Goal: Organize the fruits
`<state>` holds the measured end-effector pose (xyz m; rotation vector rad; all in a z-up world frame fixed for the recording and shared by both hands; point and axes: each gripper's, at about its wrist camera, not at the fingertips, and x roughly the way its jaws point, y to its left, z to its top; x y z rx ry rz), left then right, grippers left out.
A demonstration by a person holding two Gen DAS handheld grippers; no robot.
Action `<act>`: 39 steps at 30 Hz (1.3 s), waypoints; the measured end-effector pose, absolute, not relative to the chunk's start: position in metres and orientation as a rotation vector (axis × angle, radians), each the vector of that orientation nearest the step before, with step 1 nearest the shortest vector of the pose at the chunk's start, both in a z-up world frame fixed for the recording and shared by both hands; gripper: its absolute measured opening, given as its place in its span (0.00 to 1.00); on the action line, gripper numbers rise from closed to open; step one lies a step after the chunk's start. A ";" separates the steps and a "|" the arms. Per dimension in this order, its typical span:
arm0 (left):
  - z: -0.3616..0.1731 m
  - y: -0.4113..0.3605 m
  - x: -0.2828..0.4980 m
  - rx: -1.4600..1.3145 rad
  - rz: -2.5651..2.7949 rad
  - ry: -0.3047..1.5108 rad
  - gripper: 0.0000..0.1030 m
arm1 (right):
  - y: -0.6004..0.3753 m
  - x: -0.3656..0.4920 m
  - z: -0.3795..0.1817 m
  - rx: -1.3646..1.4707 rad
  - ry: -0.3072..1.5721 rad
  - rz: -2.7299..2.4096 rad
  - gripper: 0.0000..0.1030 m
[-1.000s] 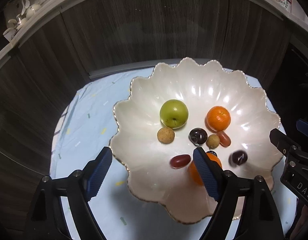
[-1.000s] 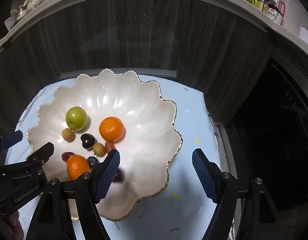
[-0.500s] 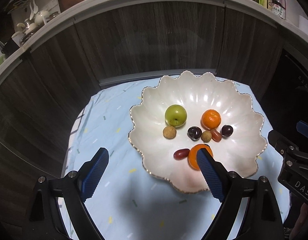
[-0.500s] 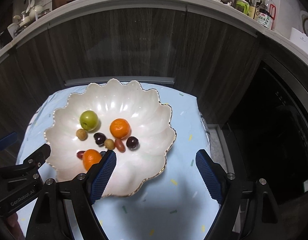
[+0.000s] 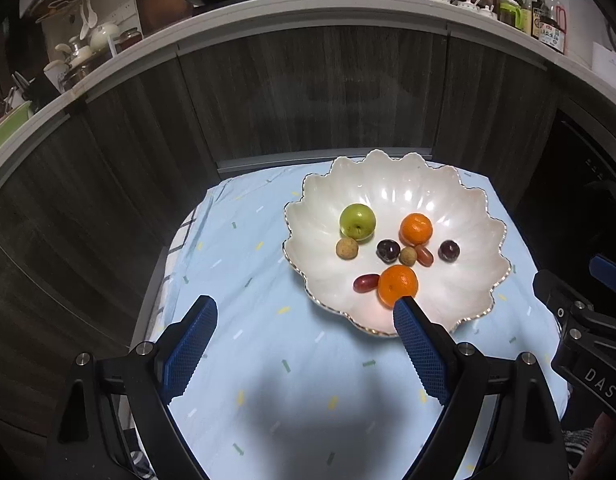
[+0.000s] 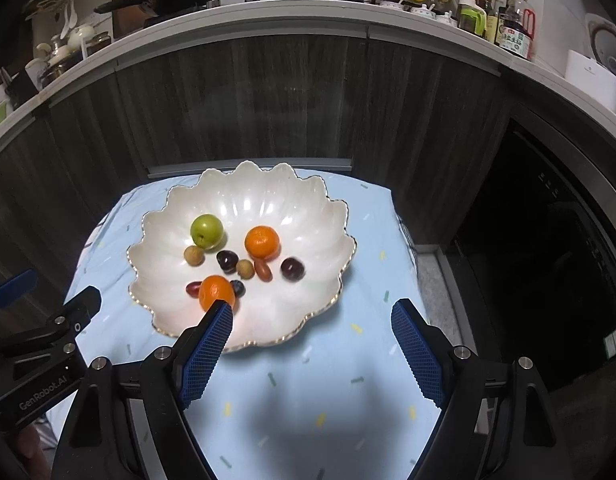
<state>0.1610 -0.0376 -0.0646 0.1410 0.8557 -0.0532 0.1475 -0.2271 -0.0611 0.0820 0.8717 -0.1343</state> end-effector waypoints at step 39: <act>-0.020 -0.008 0.028 0.084 0.009 0.855 0.88 | -0.215 0.019 -0.021 0.124 0.873 -0.139 0.80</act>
